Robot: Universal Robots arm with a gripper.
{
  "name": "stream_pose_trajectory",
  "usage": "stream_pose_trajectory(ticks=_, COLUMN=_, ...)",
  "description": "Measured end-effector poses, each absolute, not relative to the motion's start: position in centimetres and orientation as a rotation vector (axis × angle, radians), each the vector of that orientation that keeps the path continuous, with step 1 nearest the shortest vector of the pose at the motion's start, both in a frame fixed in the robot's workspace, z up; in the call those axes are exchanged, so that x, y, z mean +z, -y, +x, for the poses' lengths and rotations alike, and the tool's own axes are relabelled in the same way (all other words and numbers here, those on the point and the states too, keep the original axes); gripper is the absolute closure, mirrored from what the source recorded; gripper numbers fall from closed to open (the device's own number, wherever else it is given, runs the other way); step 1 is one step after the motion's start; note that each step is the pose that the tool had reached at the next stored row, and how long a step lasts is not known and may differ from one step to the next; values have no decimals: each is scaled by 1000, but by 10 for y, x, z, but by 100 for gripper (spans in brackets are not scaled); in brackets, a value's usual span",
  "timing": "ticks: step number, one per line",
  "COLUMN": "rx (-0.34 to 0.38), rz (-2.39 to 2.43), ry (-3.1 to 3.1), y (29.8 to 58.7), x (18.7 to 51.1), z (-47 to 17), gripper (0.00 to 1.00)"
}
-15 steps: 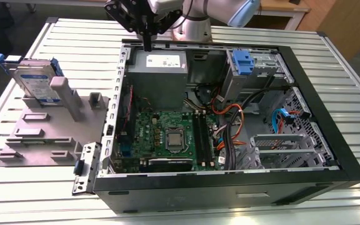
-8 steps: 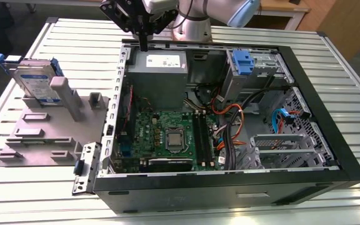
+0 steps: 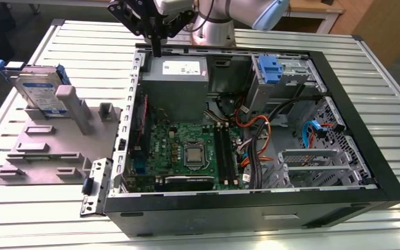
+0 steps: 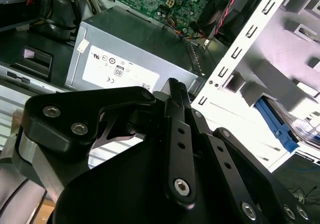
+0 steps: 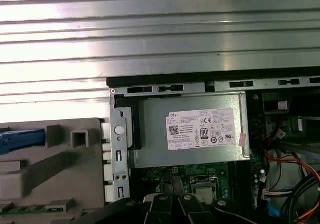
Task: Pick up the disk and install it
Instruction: 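Reach for the disk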
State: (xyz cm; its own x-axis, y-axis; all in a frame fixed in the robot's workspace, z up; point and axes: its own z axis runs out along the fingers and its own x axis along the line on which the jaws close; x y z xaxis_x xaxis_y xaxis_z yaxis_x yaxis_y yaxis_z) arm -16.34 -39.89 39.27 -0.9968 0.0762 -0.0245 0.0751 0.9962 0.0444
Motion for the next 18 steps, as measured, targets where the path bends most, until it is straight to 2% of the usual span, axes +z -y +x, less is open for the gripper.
stream_pose_trajectory(ticks=18, rx=68, rz=118, ry=-3112, y=399, x=393, z=-166, gripper=89)
